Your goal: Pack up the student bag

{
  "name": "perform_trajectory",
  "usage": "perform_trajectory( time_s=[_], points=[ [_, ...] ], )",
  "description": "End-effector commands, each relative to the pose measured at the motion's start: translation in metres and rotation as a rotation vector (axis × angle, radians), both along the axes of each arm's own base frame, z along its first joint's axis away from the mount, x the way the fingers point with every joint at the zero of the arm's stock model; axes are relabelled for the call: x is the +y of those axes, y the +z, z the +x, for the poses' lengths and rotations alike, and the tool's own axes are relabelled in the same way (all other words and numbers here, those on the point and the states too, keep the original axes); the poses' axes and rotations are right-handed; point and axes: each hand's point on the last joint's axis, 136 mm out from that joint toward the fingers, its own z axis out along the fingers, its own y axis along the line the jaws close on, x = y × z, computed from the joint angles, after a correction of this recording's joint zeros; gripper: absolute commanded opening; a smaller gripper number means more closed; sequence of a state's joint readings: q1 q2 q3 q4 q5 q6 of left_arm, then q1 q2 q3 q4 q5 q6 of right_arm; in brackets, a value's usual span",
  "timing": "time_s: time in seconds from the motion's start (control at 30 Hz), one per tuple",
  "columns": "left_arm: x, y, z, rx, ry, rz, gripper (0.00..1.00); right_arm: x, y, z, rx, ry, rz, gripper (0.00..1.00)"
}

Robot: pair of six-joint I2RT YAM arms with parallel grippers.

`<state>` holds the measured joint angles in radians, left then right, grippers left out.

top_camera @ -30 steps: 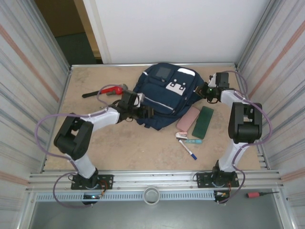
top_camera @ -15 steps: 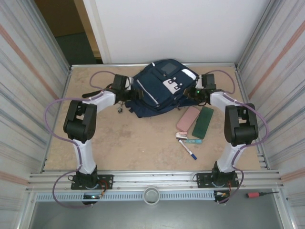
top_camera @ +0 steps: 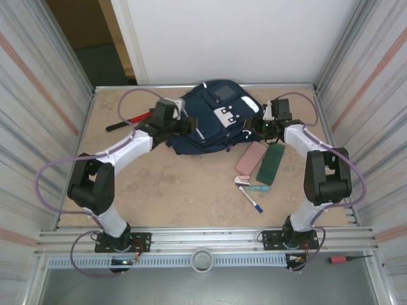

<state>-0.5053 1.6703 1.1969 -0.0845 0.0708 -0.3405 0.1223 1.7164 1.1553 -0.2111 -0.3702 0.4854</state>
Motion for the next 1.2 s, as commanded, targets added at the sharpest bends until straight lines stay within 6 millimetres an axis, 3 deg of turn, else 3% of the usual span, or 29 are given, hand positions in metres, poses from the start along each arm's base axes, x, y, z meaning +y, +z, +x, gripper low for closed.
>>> perform_trajectory(
  time_s=[0.0, 0.17, 0.33, 0.47, 0.57, 0.73, 1.0, 1.17],
  points=[
    [-0.034, -0.005, -0.022, -0.034, -0.059, 0.06, 0.67, -0.008, -0.024, 0.015, 0.047, -0.019, -0.018, 0.51],
    [-0.101, -0.019, -0.044, -0.047, -0.227, 0.126, 0.66, -0.002, -0.048, 0.019, 0.086, -0.017, 0.01, 0.47],
    [-0.135, -0.042, -0.036, -0.014, -0.3, 0.21, 0.55, 0.002, -0.055, 0.009, 0.094, -0.012, 0.035, 0.15],
    [-0.144, -0.058, -0.019, -0.016, -0.299, 0.305, 0.46, 0.005, -0.054, 0.002, 0.091, -0.005, 0.044, 0.06],
    [-0.151, -0.076, -0.012, 0.0, -0.308, 0.347, 0.39, 0.006, -0.055, 0.0, 0.09, -0.002, 0.048, 0.05],
    [-0.161, -0.085, 0.003, -0.019, -0.313, 0.405, 0.3, 0.008, -0.056, -0.001, 0.092, 0.006, 0.055, 0.05],
    [-0.169, -0.097, 0.025, -0.033, -0.302, 0.491, 0.29, 0.009, -0.058, -0.003, 0.097, 0.013, 0.061, 0.04],
    [-0.173, -0.103, 0.035, -0.037, -0.299, 0.518, 0.34, 0.012, -0.058, -0.004, 0.097, 0.022, 0.066, 0.04]
  ],
)
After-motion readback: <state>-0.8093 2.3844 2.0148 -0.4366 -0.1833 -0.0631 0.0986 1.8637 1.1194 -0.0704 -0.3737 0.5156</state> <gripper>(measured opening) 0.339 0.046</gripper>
